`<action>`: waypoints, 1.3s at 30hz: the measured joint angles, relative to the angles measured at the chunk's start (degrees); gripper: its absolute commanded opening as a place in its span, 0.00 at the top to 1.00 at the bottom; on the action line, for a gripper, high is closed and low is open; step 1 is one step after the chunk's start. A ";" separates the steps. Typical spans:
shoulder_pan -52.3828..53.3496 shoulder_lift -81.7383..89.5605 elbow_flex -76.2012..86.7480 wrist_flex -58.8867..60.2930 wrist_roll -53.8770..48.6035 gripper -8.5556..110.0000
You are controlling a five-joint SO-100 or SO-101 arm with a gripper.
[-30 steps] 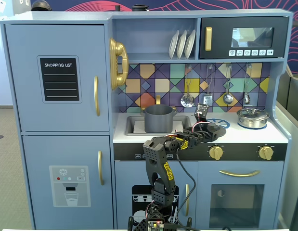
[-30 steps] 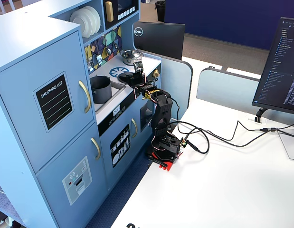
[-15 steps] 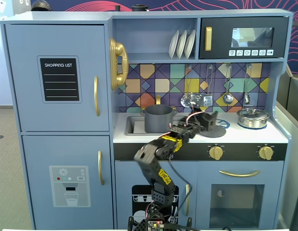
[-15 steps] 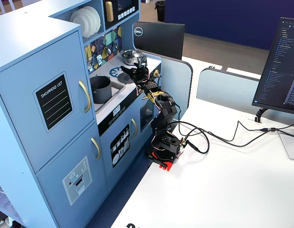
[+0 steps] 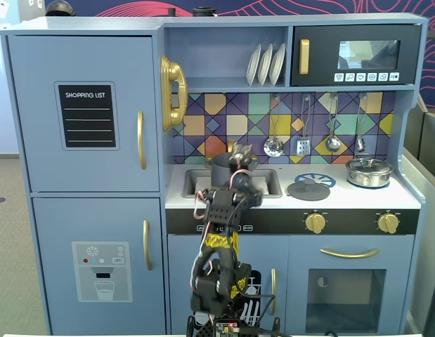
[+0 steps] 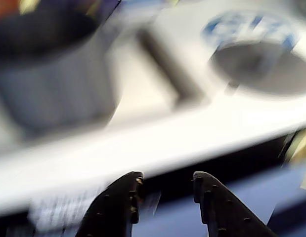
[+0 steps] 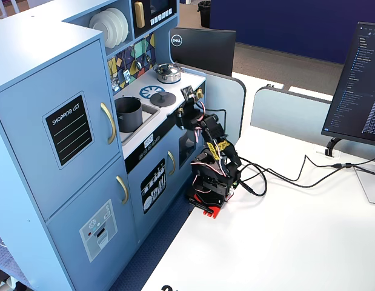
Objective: Take off the lid from the gray recipient and place it on the counter
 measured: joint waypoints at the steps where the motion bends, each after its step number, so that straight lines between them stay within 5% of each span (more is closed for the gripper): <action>1: -1.85 0.53 1.76 2.72 0.18 0.93; 6: -10.11 2.55 14.41 7.73 2.20 0.93; 18: -22.15 5.36 45.70 -1.05 11.43 0.93; 39: -17.93 12.39 47.29 9.32 19.95 0.84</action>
